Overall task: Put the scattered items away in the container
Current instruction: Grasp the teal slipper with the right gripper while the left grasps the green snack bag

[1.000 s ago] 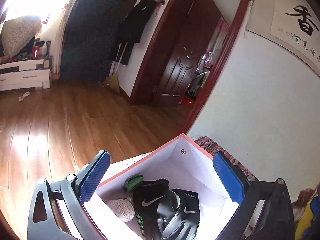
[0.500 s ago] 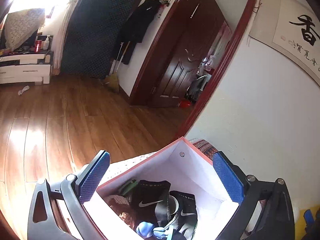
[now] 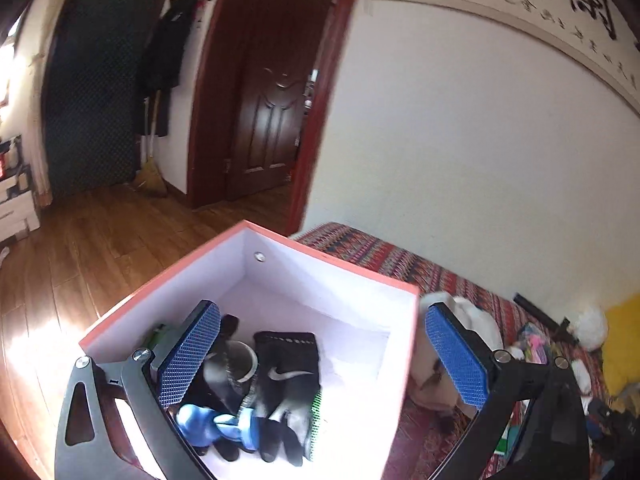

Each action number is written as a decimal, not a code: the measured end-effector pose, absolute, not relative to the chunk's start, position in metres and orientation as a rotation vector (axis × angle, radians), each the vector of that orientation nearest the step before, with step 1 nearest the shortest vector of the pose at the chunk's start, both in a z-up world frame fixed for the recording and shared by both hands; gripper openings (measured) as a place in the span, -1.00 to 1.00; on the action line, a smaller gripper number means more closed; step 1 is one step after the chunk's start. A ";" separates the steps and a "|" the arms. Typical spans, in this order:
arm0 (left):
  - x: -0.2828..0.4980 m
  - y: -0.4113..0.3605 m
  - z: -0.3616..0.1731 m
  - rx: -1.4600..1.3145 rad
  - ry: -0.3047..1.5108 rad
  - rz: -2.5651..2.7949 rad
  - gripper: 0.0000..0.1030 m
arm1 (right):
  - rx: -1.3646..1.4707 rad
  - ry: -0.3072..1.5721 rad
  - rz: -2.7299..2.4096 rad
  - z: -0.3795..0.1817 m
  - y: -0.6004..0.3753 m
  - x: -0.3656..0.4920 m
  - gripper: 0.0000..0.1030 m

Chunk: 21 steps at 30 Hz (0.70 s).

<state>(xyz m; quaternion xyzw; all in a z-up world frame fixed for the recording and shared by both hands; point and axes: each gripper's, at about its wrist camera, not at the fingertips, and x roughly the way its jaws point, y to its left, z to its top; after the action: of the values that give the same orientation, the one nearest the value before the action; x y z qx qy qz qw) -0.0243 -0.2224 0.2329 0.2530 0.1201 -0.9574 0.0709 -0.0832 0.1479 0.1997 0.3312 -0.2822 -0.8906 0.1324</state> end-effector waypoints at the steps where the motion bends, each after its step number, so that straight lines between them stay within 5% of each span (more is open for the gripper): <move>1: -0.030 -0.205 0.230 0.807 0.315 -2.909 1.00 | 0.991 -0.816 -2.581 0.195 0.149 -0.085 0.38; 11: -0.073 -0.074 0.146 1.418 0.058 -3.008 1.00 | 1.311 -0.614 -2.591 0.148 0.139 -0.100 0.37; 21: -0.073 -0.056 0.122 1.531 0.012 -2.942 1.00 | 1.659 0.118 -2.666 0.086 0.104 -0.117 0.41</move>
<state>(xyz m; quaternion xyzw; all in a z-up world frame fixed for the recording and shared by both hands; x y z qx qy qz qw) -0.0731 -0.0562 0.1224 0.4599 0.0037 -0.8837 -0.0871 -0.1168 0.1041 0.0863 0.5280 0.0374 -0.8484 -0.0001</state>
